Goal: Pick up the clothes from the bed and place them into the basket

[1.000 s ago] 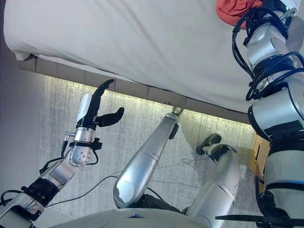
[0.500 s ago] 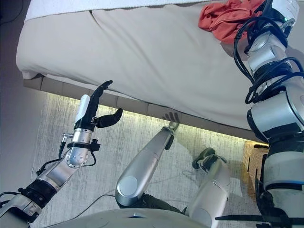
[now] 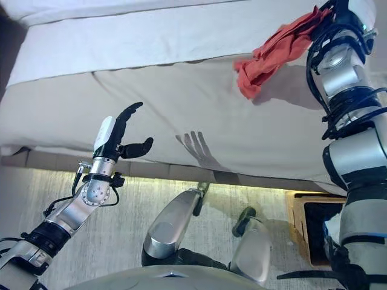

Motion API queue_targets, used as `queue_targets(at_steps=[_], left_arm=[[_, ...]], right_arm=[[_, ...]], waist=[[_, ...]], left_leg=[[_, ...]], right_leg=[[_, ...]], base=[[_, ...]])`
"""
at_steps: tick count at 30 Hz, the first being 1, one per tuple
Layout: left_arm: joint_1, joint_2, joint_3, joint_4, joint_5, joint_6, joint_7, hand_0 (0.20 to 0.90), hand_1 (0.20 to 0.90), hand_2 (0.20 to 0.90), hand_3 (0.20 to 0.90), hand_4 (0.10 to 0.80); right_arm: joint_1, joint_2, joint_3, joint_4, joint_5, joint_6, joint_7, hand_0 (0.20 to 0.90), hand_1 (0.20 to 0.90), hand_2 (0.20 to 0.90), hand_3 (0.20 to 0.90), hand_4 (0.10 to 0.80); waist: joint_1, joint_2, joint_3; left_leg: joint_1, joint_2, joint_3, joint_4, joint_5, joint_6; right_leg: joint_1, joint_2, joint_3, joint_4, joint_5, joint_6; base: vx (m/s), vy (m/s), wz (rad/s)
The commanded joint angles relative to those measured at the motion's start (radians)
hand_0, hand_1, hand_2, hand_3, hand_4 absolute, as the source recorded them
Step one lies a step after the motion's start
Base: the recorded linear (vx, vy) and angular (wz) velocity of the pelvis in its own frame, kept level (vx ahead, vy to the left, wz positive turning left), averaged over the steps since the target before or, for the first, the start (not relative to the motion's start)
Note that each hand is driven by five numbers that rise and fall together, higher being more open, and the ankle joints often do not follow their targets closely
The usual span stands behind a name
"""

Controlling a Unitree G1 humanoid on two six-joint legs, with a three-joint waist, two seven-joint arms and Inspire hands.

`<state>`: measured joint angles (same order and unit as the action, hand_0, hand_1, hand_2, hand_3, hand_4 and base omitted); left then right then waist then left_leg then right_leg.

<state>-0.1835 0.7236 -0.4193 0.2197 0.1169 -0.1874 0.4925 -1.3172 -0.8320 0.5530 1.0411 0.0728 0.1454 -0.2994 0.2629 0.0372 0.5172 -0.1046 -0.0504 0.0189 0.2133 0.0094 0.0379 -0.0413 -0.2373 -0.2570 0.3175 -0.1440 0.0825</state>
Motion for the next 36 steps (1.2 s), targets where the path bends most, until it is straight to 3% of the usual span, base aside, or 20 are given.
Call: queue_targets(at_steps=[1, 12, 29, 36], left_arm=[[0.008, 0.015, 0.059, 0.008, 0.013, -0.003, 0.003, 0.9, 0.9, 0.9, 0.9, 0.8], [-0.036, -0.044, 0.001, 0.138, 0.033, 0.0, -0.038, 0.9, 0.9, 0.9, 0.9, 0.8], [-0.124, -0.105, -0.051, 0.228, 0.081, -0.039, -0.071, 0.9, 0.9, 0.9, 0.9, 0.8], [-0.155, -0.12, -0.076, 0.241, 0.085, -0.046, -0.084, 0.9, 0.9, 0.9, 0.9, 0.8]], right_arm=[[0.029, -0.127, 0.034, -0.087, 0.007, -0.094, -0.039, 0.3, 0.3, 0.3, 0.2, 0.1], [0.077, -0.241, -0.009, -0.196, 0.006, -0.077, 0.004, 0.3, 0.3, 0.3, 0.2, 0.1], [0.308, -0.323, -0.22, -0.323, 0.025, -0.008, -0.059, 0.3, 0.3, 0.3, 0.2, 0.1], [0.386, -0.343, -0.28, -0.35, 0.027, -0.012, -0.029, 0.3, 0.3, 0.3, 0.2, 0.1]], waist=[[-0.06, -0.05, -0.26], [-0.191, -0.076, -0.41], [-0.344, -0.064, -0.418], [-0.383, -0.056, -0.414]], left_leg=[[0.064, 0.049, 0.026, -0.067, -0.092, -0.017], [0.212, 0.106, 0.142, -0.29, -0.032, -0.067], [0.273, 0.13, 0.239, -0.301, -0.07, -0.085], [0.273, 0.125, 0.242, -0.301, -0.074, -0.085]], right_leg=[[0.037, 0.044, -0.014, -0.109, 0.072, -0.027], [0.115, 0.099, 0.057, -0.342, 0.169, 0.01], [0.098, 0.15, 0.183, -0.395, 0.199, 0.01], [0.088, 0.171, 0.224, -0.398, 0.201, 0.006]], base=[[0.05, -0.013, -0.26], [0.009, 0.012, -0.36], [-0.036, -0.014, -0.25], [-0.017, -0.011, -0.18]])
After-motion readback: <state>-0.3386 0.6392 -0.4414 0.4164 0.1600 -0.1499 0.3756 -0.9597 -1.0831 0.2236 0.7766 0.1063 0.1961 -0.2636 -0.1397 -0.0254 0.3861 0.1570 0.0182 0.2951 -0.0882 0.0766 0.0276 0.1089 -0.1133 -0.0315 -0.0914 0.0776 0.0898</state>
